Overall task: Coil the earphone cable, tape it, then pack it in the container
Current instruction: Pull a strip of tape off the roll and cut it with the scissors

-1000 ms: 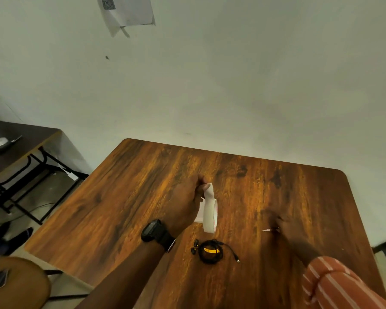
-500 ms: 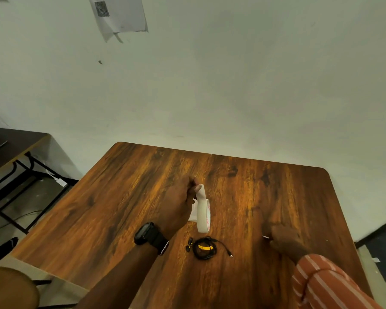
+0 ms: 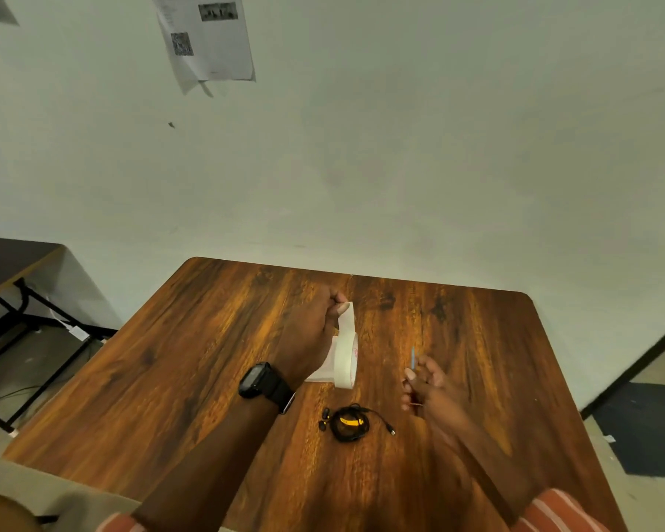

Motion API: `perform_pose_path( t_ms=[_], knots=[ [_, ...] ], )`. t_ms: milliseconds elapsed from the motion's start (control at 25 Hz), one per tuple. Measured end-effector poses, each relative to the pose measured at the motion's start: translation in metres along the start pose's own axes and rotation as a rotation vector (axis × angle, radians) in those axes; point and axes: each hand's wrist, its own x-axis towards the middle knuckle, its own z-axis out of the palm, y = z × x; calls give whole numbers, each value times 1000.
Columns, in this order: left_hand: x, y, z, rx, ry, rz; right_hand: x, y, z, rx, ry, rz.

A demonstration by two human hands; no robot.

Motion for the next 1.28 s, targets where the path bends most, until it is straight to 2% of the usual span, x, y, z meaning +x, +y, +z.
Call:
perform_pose_path(
  t_ms=[120,360,520,720,840,1040,1280],
  knots=[
    [-1,7,-8,-8,42,44,-24,-32,31,257,-124,-33],
    [0,17,-23,-39,80,97,-56,-85,50,175,-194,-95],
    [3,23,-31,25,115,115,-64,-117,45,-195,-179,-238],
    [5,25,-33,39,133,138,-73,-159,51,-913,-228,-530],
    [6,27,-35,33,113,144,-76,-190,61,-1268,-252,-586],
    [6,35,-36,92,105,179,-72,-220,80,-1468,-252,-553],
    [10,35,-32,-13,58,103,-69,-235,91,-1539,-358,-497]
  ],
)
